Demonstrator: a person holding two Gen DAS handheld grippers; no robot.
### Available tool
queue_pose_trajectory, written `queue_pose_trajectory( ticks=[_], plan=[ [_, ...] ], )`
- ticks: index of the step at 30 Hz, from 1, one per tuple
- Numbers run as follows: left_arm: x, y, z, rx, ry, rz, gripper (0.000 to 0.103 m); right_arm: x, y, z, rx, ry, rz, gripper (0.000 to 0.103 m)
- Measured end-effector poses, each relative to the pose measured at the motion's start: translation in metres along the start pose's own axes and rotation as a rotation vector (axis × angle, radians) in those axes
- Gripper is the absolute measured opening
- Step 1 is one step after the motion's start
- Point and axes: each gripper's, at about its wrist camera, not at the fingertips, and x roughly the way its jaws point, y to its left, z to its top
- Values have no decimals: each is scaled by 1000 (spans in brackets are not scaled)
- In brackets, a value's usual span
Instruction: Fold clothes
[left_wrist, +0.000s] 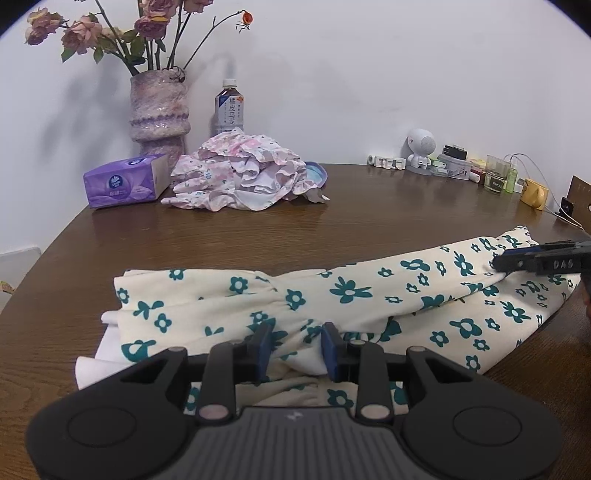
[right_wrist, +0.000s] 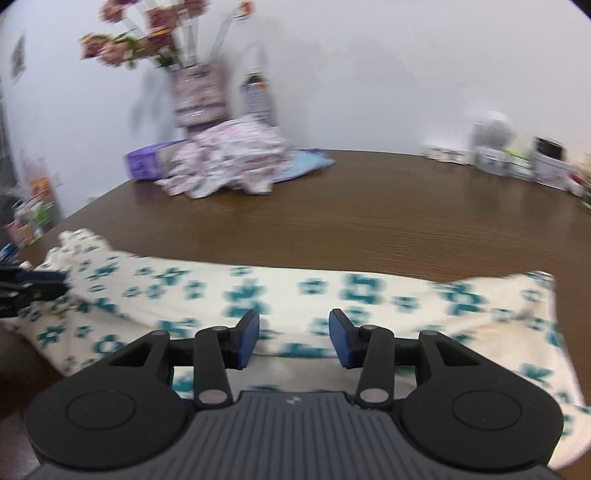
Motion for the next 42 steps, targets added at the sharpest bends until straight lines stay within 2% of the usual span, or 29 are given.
queue_pose_trajectory(
  ticks=[5,11,22,25,26,27,32,36,42],
  plan=[
    [-1,-1,-1,-15,-2,9,29,-6,-31,1,21,4,-62,42],
    [-2,-2,-2,-31,-4,25,30,-13,-47,-8,15,6,-50,42],
    [-3,-5,-3,-49,-8,47,30,-18,-54,-11,33,10,-32,39],
    [-3,-5,-3,-50,-9,50,30,-20,-57,-12,53,-1,-49,29],
    [-3,-5,-3,-52,-10,52,30,-20,-59,-12,62,-5,-61,21],
    [-3,-6,-3,-54,-10,53,30,-20,-60,-12,69,-6,-64,19],
    [-3,-7,-3,-55,-10,53,31,-19,-58,-12,59,1,-81,20],
    [-3,-7,-3,-55,-11,53,31,-18,-55,-12,39,5,-82,26],
    [-2,-14,-3,-22,-2,60,39,-18,-52,-12,21,7,-80,30]
  ],
)
